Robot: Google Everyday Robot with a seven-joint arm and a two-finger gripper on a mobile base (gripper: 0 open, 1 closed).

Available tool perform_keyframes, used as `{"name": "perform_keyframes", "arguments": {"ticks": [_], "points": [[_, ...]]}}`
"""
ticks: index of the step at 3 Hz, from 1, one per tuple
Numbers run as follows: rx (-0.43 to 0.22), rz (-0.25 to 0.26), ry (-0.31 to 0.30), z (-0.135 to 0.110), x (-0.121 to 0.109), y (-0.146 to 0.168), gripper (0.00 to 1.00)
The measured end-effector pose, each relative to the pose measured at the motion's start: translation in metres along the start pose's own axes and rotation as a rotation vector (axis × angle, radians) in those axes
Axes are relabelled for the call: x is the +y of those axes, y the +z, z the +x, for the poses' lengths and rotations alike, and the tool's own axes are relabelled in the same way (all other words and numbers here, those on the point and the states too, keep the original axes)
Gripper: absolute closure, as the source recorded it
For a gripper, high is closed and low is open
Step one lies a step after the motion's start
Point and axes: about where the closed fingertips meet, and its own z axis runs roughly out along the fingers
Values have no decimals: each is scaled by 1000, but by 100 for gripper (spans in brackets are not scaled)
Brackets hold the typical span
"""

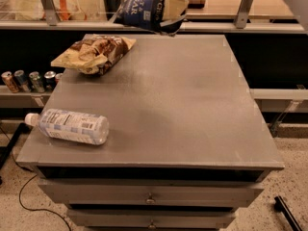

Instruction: Move blue chip bag near brown chip bag

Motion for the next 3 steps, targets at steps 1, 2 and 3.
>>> {"name": "perform_keyframes", "arguments": {"ticks": [1,2,3], "points": [[-26,-5,-48,-25,-15,36,100],[-29,-26,-90,-42,-20,70,100],[-3,-60,-110,-50,-18,116,100]]}}
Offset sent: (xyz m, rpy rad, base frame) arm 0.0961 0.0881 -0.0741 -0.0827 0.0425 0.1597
